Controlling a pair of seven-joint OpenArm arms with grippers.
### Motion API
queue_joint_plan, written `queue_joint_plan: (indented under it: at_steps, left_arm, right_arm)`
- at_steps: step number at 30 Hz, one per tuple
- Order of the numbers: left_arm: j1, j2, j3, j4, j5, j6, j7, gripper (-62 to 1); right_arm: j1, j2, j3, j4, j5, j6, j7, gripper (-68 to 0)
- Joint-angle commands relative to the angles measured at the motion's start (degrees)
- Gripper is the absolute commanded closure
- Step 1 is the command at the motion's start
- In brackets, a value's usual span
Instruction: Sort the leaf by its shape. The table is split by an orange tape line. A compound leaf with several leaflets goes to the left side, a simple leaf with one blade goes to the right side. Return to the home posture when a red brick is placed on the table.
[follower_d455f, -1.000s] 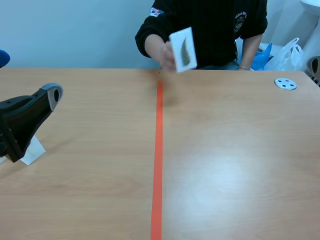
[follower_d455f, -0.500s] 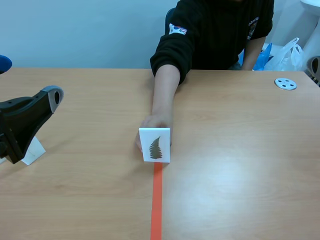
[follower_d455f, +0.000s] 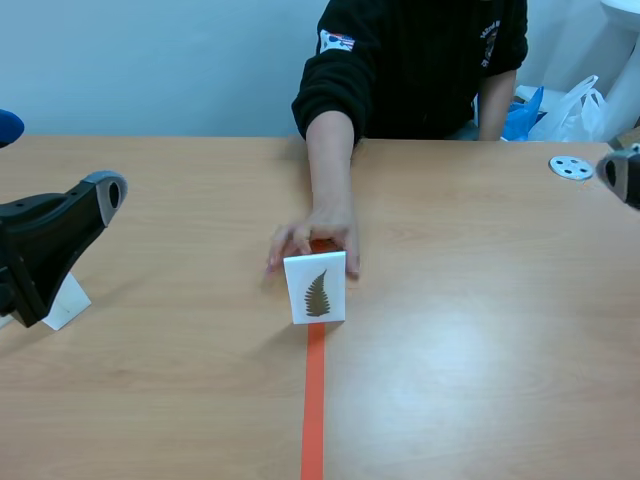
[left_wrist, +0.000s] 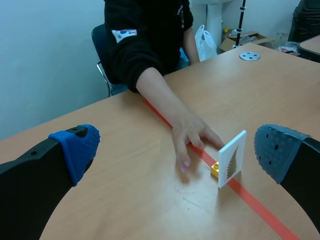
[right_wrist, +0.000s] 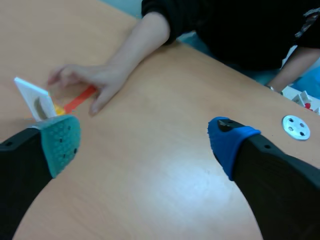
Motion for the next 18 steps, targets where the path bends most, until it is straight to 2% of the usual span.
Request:
queue_joint_plan:
  at_steps: [1, 5, 10, 18]
  left_arm:
    - [0.2, 0.3, -0.6, 0.7, -0.4, 0.3, -0.6, -62.3]
    - [0.2, 0.3, -0.6, 0.7, -0.3, 0.3, -0.6, -62.3]
    - [0.3, 0.3, -0.6, 0.7, 0.1, 0.3, -0.6, -62.3]
    - [1.0, 0.9, -0.9, 0.7, 0.9, 0.6, -0.6, -62.3]
  right_arm:
    - [2.3, 1.9, -2.7, -1.5, -1.0, -0.2, 0.2, -49.8]
    - [7.3, 3.3, -10.1, -6.1, -4.4, -0.2, 0.2, -51.1]
    - [15.1, 5.4, -20.5, -13.1, -6.9, -0.2, 0.9, -66.3]
    - [29.5, 8.5, -37.4, -23.9, -8.2, 0.4, 2.8, -66.9]
